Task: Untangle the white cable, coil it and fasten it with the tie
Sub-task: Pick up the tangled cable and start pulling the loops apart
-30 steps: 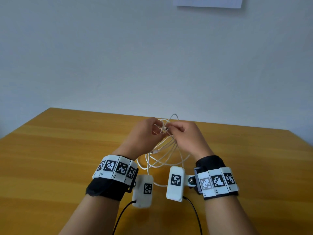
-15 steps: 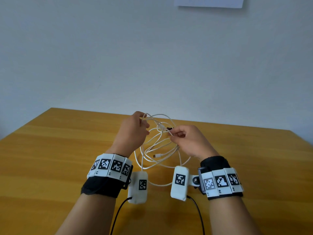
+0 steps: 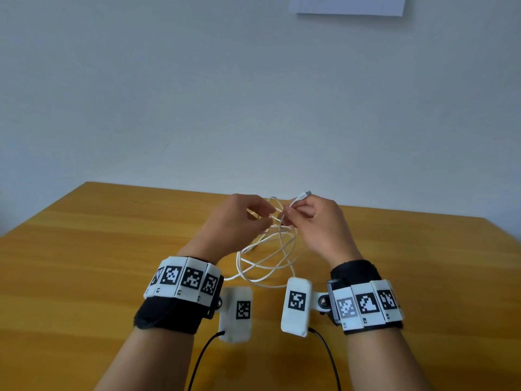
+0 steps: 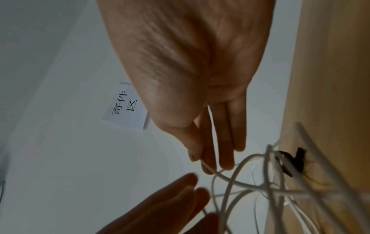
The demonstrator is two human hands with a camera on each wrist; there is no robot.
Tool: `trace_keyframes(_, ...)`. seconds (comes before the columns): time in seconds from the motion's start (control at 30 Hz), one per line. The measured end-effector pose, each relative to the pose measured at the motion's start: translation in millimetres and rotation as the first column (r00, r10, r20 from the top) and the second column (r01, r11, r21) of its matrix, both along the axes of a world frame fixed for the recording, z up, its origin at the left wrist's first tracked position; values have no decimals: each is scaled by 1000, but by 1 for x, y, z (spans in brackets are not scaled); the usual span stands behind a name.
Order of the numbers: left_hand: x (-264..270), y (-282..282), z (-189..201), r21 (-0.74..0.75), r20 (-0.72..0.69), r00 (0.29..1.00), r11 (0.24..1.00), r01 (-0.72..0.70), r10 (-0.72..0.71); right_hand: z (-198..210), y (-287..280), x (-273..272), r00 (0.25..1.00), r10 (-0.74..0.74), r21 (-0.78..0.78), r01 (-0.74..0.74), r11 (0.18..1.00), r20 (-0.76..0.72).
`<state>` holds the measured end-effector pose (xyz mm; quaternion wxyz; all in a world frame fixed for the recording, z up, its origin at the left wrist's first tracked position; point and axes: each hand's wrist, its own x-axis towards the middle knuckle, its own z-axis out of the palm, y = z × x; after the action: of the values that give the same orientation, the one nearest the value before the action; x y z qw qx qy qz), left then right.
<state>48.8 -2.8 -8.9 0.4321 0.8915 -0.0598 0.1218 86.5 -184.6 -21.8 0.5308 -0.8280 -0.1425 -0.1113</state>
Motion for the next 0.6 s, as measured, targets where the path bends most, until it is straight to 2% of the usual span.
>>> trace_keyframes(0.1,2,-4,-1,-7,-46,997,998,62,-63,5,4,-3,999,30,148,-24,989,-41)
trace_keyframes(0.23,3,-3,-4,-11,-76,996,999,52,-53,15,8,-11,989,126,390,-88,917,-73)
trace_keyframes(0.47,2,-3,-4,14,-6,999,999,32,-32,16,9,-12,994,106,400,-83,913,-36)
trace_keyframes(0.6,-1,-7,-3,-48,-38,998,997,55,-57,17,10,-13,991,127,442,-95,892,-43)
